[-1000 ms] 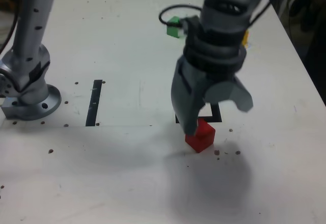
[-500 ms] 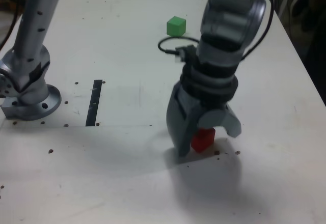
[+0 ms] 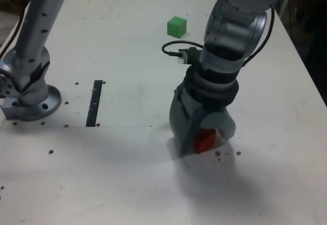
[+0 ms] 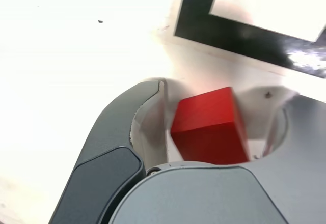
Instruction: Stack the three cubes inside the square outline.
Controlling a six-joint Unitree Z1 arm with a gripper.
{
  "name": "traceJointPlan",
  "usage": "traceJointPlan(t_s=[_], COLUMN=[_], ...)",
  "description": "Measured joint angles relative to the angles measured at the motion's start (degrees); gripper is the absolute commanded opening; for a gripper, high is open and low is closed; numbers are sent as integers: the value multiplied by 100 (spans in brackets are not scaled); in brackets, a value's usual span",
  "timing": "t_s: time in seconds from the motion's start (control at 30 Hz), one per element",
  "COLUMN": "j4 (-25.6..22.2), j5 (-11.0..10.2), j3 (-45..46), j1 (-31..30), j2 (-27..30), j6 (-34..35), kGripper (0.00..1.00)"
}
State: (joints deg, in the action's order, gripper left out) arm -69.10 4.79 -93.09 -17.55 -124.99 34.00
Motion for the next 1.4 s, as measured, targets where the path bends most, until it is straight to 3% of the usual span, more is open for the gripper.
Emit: traceJointPlan(t_s=[0.33, 0.67, 0.83, 0.97, 1.1, 1.17, 1.4], j4=[-19, 128, 154, 123, 159, 188, 226], j5=[55, 264, -80, -571, -840, -882, -639], j3=[-252, -364, -352, -71, 246, 441, 689], j1=[8, 125, 175, 322, 481, 625, 1019], j2=[-107, -147, -37, 444, 733, 787, 818], j6=[-6, -540, -853, -1161, -1414, -1608, -2335], kGripper=[33, 20, 17, 17, 17, 17, 17])
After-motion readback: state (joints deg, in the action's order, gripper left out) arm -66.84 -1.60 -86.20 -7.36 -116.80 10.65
